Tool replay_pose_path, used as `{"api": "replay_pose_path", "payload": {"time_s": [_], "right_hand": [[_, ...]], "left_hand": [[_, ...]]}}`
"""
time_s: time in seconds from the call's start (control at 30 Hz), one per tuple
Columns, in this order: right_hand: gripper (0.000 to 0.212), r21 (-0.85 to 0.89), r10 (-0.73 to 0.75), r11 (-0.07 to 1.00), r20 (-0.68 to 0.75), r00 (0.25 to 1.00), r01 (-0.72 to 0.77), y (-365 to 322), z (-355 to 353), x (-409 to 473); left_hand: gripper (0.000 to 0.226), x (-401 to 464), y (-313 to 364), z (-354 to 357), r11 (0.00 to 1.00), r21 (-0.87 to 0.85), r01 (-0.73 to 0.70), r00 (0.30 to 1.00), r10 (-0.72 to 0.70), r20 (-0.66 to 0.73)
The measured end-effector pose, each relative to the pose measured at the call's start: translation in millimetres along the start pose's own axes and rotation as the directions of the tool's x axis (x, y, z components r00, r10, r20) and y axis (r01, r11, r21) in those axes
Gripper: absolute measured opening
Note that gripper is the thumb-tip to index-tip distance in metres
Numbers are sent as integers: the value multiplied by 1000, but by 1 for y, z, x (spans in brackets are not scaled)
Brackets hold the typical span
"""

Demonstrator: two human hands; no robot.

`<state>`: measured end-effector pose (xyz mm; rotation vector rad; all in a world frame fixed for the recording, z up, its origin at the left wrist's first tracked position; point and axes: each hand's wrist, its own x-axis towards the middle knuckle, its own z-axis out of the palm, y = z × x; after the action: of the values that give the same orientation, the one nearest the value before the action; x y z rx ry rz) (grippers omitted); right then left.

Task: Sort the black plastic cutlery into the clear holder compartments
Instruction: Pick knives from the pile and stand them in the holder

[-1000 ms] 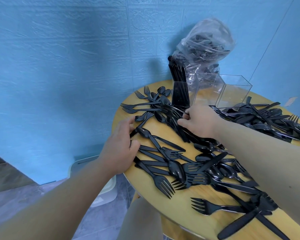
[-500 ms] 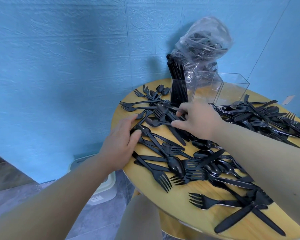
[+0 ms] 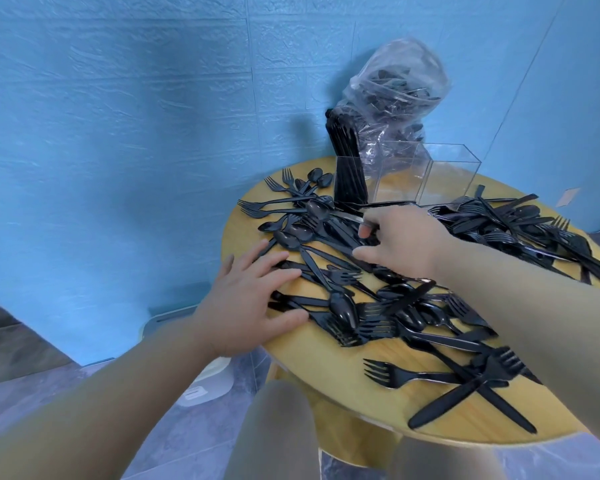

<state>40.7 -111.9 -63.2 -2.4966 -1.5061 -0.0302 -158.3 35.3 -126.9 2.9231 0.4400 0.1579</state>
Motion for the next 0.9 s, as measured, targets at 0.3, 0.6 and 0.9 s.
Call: {"api": "replay_pose_path", "payload": {"time_s": [0.3, 0.6, 0.9], "right_hand": [[26, 17, 135, 991, 56, 989, -136, 39, -27, -39], [20, -66, 270, 962, 59, 961, -266, 84, -44, -96], [30, -40, 317, 948, 113, 942, -315, 98, -37, -112]], "left_hand": [[69, 14, 40, -13, 993, 1, -115, 993, 115, -3], [56, 42, 72, -8, 970, 200, -140, 973, 97, 211], [71, 44, 128, -7, 930, 134, -341, 930, 313, 195]]}}
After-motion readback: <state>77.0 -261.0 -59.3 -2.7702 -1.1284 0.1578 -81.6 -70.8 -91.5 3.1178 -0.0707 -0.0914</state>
